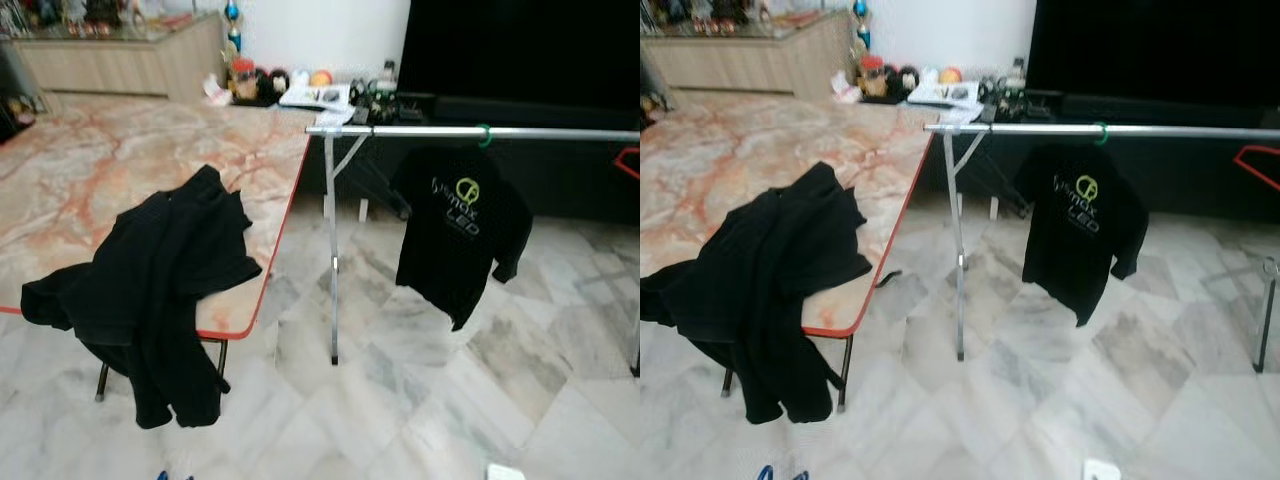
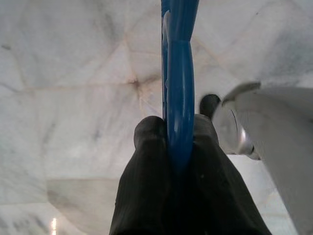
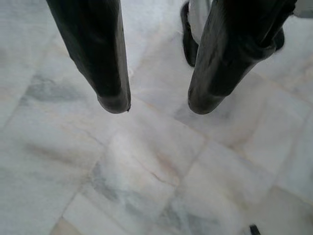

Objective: Hang hanger

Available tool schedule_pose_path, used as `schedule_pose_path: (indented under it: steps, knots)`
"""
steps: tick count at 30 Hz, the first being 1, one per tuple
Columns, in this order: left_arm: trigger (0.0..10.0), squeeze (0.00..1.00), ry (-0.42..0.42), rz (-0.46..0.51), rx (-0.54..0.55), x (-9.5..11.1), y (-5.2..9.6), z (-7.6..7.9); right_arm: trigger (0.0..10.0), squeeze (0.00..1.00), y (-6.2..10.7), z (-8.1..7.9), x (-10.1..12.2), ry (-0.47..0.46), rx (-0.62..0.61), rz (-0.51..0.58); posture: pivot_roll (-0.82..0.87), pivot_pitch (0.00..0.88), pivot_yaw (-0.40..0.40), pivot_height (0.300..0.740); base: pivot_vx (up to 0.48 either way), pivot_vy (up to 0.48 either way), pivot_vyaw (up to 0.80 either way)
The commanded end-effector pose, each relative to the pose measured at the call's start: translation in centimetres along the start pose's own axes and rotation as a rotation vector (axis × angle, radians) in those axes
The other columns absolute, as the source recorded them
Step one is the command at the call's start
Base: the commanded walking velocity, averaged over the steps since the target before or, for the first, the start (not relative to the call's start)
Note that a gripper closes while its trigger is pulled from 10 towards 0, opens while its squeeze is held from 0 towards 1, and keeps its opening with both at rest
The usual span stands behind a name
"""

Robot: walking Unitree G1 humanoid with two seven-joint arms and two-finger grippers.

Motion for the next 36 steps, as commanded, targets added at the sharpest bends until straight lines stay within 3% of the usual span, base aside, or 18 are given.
schedule_pose_path:
  steps: [1, 11, 19, 36]
  knots:
    - [10.0, 0.0, -0.032, -0.014, -0.01, -0.42, 0.09, 0.08, 10.0, 0.0, 0.0, -0.16, -0.08, -0.002, -0.003, 0.004, -0.01, 0.069, -0.002, 0.721, 0.0, -0.266, 0.0]
    - [10.0, 0.0, -0.037, -0.015, -0.01, -0.41, 0.09, -0.12, 10.0, 0.0, -0.08, 0.29, 0.16, -0.031, -0.027, 0.013, -0.01, 0.085, 0.0, 0.721, 0.0, -0.269, -0.63]
    - [10.0, 0.0, -0.042, -0.018, -0.014, -0.63, 0.15, -0.06, 10.0, 0.0, -0.14, -0.53, 0.44, -0.035, 0.001, 0.031, -0.01, 0.098, 0.003, 0.721, 0.0, -0.268, 0.0]
    - [10.0, 0.0, -0.062, -0.029, -0.007, -1.19, 0.36, -0.69, 10.0, 0.0, -0.15, -0.57, 0.44, -0.028, -0.001, 0.033, -0.01, 0.106, 0.006, 0.721, 0.0, -0.252, 0.0]
Point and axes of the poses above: a point about 5 cm out from each wrist's last joint towards the gripper, its own y axis pointing back from the gripper into the wrist, its own x axis along the axis of the wrist's last joint, z = x × y, the point moved 4 cm from there along -y, pointing out of the wrist towards the gripper, and after that the axes turned 13 degrees about -y, right-handed, at the moved point
